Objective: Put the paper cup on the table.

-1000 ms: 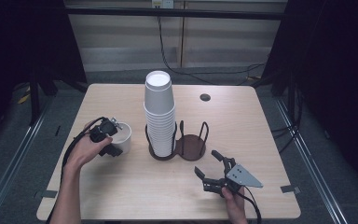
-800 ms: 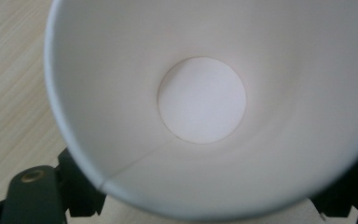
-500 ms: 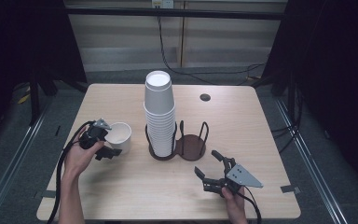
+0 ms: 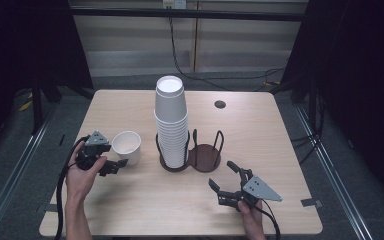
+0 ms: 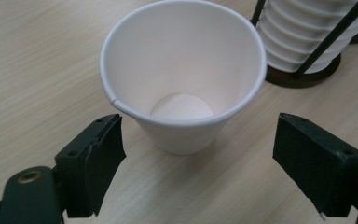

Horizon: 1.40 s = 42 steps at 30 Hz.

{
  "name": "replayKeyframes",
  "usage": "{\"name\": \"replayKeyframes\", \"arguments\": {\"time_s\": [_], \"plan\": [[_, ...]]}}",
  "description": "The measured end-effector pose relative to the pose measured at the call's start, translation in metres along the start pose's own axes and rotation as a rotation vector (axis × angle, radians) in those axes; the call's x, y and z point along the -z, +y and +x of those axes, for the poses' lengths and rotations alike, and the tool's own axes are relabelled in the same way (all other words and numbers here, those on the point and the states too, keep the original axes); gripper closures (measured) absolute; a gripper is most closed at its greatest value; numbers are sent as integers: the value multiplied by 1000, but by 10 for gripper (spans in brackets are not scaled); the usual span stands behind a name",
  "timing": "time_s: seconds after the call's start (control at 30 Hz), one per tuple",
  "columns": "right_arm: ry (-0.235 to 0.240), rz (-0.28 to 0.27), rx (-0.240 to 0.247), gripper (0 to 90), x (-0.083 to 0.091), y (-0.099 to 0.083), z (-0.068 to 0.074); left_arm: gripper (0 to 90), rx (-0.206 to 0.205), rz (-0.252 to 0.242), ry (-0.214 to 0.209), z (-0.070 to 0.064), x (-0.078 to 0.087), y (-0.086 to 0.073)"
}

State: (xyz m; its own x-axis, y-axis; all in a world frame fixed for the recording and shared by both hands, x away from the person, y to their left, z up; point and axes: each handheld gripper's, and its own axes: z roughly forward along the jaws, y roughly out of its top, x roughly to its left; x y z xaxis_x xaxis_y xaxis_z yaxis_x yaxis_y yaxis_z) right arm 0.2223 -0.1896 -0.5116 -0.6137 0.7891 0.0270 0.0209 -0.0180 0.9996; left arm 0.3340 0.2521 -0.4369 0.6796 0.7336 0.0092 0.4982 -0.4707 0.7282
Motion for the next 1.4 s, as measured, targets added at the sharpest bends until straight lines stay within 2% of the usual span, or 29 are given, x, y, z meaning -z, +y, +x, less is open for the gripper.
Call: {"name": "replayKeyframes", "arguments": {"time_s": [0.03, 0.13, 0.23, 0.33, 0.4, 0.47, 0.5, 0.57, 0.67, 0.7, 0.77, 0.83, 0.9, 1.07, 1.13, 1.17, 1.23, 1.27, 1.3, 1.4], "plan": [[0, 0, 0, 132, 0, 0, 0, 170, 2, -10, 13, -3, 1, -2], [0, 0, 0, 132, 0, 0, 0, 170, 16, -72, -12, -7, 3, -10], [-1, -1, 1, 132, 0, 0, 0, 177, 28, -118, 25, -12, 6, -15], [-1, -1, 0, 132, 0, 0, 0, 169, 55, -178, 36, -15, 7, -20], [-1, -1, 1, 132, 0, 0, 0, 162, 57, -218, 1, -18, 8, -22], [1, -1, 1, 132, 0, 0, 0, 162, 48, -237, 10, -23, 8, -23], [1, -1, 0, 132, 0, 0, 0, 162, 58, -253, 10, -25, 9, -25], [0, 0, -1, 131, 0, 0, 0, 162, 60, -304, -19, -31, 10, -29], [-1, -1, 1, 131, 1, 0, 0, 162, 55, -351, -13, -40, 9, -36], [-2, -1, 1, 131, 1, 0, 0, 162, 47, -366, -17, -42, 8, -39], [-1, -1, 2, 131, 1, 0, 0, 159, 36, -403, -56, -47, 6, -42], [-1, -1, 1, 131, 1, 0, 0, 158, 33, -439, -61, -51, 5, -46], [-3, -2, 1, 130, 1, 0, 0, 157, 42, -460, -65, -57, 2, -49], [-5, -3, 3, 130, 1, 0, 0, 158, 20, -500, -75, -69, -8, -55], [-5, -3, 3, 130, 1, 0, 0, 154, 35, -521, -77, -74, -12, -58], [-4, -3, 3, 130, 1, 0, 0, 155, 52, -526, -83, -76, -14, -59], [-5, -3, 2, 130, 1, 0, 0, 155, 44, -527, -95, -82, -18, -61], [-5, -1, 1, 130, 1, 0, 0, 157, 32, -532, -85, -84, -21, -61], [-5, -2, 2, 130, 1, 0, 0, 155, 42, -539, -91, -88, -23, -61], [-5, -3, 2, 130, 1, 0, 0, 155, 41, -552, -100, -96, -31, -61]]}}
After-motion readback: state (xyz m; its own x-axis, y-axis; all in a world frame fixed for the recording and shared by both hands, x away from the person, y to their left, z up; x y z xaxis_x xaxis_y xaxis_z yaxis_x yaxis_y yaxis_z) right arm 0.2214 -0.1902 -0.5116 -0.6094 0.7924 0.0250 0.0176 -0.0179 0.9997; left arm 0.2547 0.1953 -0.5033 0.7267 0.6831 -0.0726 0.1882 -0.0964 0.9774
